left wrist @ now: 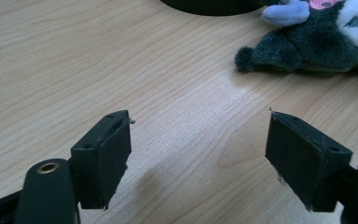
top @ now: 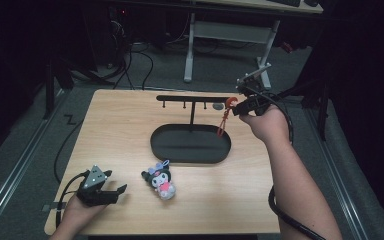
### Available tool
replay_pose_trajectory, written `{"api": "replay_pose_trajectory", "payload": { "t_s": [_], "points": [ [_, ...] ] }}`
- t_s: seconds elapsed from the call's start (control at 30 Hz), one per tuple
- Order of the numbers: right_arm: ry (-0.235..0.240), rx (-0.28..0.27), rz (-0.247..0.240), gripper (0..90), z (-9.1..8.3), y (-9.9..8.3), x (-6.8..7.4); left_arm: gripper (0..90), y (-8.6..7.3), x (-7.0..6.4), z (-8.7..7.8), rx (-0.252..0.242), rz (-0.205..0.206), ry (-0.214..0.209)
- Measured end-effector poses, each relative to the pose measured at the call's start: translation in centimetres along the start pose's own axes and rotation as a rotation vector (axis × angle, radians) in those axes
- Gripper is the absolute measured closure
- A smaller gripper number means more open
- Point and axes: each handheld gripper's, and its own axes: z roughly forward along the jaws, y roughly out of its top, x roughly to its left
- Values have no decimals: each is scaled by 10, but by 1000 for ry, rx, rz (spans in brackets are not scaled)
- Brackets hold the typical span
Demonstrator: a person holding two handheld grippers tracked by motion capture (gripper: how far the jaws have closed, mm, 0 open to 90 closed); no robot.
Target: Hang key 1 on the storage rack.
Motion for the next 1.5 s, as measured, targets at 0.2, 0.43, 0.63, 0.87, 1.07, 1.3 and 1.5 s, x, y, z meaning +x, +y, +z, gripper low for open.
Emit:
{"api": "replay_pose_trajectory", "payload": {
  "t_s": [0.2,0.43,0.63,0.87,1.07,1.3,1.5],
  "points": [
    [-9,-8,-1,700,-3,2,-1,229,0,0,0,1,-1,-1],
    [-21,-8,16,700,0,5,-5,228,0,0,0,3,-2,0],
    [-23,-11,20,701,3,8,-7,229,-1,1,0,5,-3,0],
    [-30,-10,19,701,8,11,-5,229,-1,1,0,5,-4,-1],
    [-34,5,34,700,18,6,-9,229,-1,2,0,12,-2,-4],
    [-33,35,65,699,37,-10,-18,229,-2,1,0,19,2,-4],
    [-24,57,85,699,57,-27,-21,229,-2,0,2,19,2,-5]
  ]
}}
